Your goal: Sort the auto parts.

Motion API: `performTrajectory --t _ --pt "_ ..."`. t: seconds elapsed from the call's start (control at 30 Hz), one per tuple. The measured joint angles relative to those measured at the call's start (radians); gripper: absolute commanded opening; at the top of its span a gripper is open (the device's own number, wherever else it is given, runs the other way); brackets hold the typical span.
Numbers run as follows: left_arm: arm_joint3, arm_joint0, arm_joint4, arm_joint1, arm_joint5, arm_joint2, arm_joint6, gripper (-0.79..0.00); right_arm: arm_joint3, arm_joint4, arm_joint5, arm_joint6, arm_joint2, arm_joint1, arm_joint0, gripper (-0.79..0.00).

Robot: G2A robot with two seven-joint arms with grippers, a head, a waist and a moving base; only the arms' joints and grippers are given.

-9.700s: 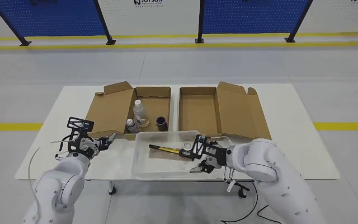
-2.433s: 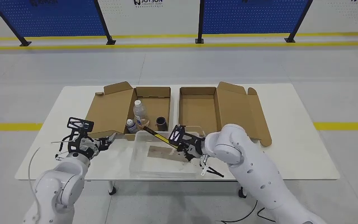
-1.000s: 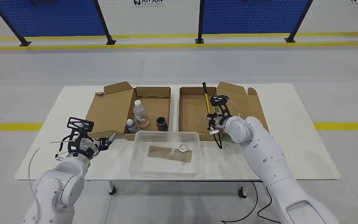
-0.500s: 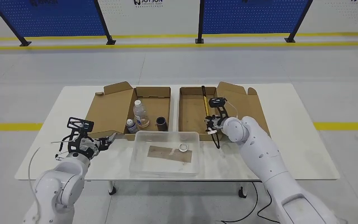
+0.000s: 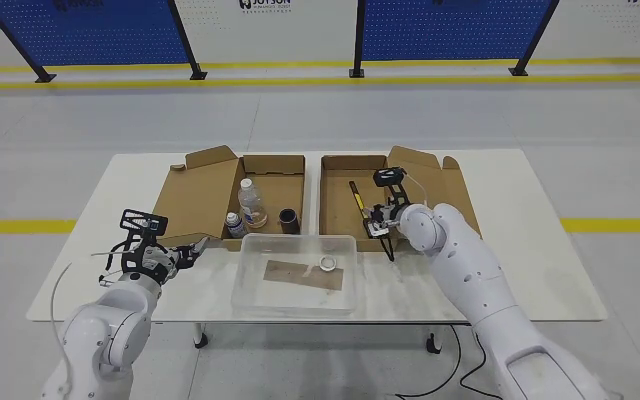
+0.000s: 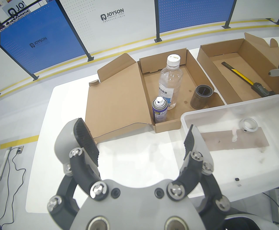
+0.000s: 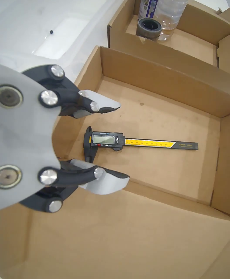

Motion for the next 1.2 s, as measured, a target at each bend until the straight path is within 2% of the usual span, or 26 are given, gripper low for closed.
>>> performTrajectory --t 0.03,0.13,0.27,0.4,0.43,0.53,0.6,0.63,0.8,0.9,1.13,1.2 --pt "0.0 0.0 0.0 0.0 0.0 0.0 0.0 0.0 -0.023 -0.012 -0.003 0.005 0.004 0.003 -0.004 -0.329" --pt "0.0 0.0 0.0 0.0 0.0 0.0 0.0 0.0 -0.12 -0.064 -0.023 0.04 0.018 0.016 -0.018 -0.265" --pt "0.0 0.0 0.0 0.0 0.0 0.0 0.0 0.0 -0.296 -0.149 -0.079 0.134 0.031 0.036 -0.048 -0.289" --pt "0.0 0.0 0.0 0.0 0.0 0.0 0.0 0.0 -0.454 -0.22 -0.157 0.251 0.016 0.049 -0.075 -0.268" --pt "0.0 0.0 0.0 0.0 0.0 0.0 0.0 0.0 -0.494 -0.238 -0.182 0.288 0.003 0.051 -0.082 -0.206" --pt "0.0 0.0 0.0 0.0 0.0 0.0 0.0 0.0 -0.565 -0.25 -0.236 0.359 -0.03 0.052 -0.096 -0.175" --pt "0.0 0.0 0.0 0.0 0.0 0.0 0.0 0.0 -0.601 -0.242 -0.272 0.396 -0.059 0.05 -0.108 -0.108" --pt "0.0 0.0 0.0 0.0 0.0 0.0 0.0 0.0 -0.612 -0.235 -0.285 0.406 -0.072 0.049 -0.114 -0.099" --pt "0.0 0.0 0.0 0.0 0.0 0.0 0.0 0.0 -0.632 -0.183 -0.338 0.437 -0.139 0.04 -0.133 -0.142" --pt "0.0 0.0 0.0 0.0 0.0 0.0 0.0 0.0 -0.612 -0.155 -0.36 0.453 -0.174 0.033 -0.125 -0.206" --pt "0.0 0.0 0.0 0.0 0.0 0.0 0.0 0.0 -0.492 -0.104 -0.368 0.477 -0.278 0.0 -0.067 -0.277" --pt "0.0 0.0 0.0 0.0 0.0 0.0 0.0 0.0 -0.455 -0.097 -0.362 0.472 -0.303 -0.011 -0.048 -0.274"
